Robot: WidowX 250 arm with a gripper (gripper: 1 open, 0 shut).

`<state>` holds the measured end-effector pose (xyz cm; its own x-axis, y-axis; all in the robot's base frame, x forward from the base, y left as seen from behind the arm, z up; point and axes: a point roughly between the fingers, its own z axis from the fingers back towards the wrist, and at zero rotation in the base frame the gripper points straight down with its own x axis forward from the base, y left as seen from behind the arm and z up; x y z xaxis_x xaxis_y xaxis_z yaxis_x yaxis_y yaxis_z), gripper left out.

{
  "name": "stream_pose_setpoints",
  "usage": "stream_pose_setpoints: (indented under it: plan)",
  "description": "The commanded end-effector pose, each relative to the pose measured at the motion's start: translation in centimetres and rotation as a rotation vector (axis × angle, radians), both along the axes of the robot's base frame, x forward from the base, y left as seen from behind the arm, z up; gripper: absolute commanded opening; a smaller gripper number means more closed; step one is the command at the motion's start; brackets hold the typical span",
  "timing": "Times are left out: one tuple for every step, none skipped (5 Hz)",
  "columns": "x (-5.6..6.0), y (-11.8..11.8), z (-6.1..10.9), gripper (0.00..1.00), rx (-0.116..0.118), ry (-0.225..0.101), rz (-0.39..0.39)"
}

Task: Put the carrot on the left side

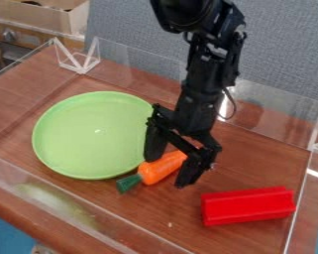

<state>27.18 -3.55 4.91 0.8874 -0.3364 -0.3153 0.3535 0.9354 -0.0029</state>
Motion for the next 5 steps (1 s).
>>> stream_pose_setpoints:
  plan:
    - [1.3, 1.2, 0.5, 1.0, -0.008, -0.026, -0.031]
    - [1.6, 1.2, -0.1, 0.0, -0.011, -0.018, 0.013]
    - [1.8, 1.1, -0.4, 0.0, -0.014, -0.012, 0.06]
    - [1.9, 0.6, -0.4, 1.0, -0.015, -0.006, 0.11]
    - [2.0, 0.1, -0.4, 0.0, -0.011, -0.003, 0.157]
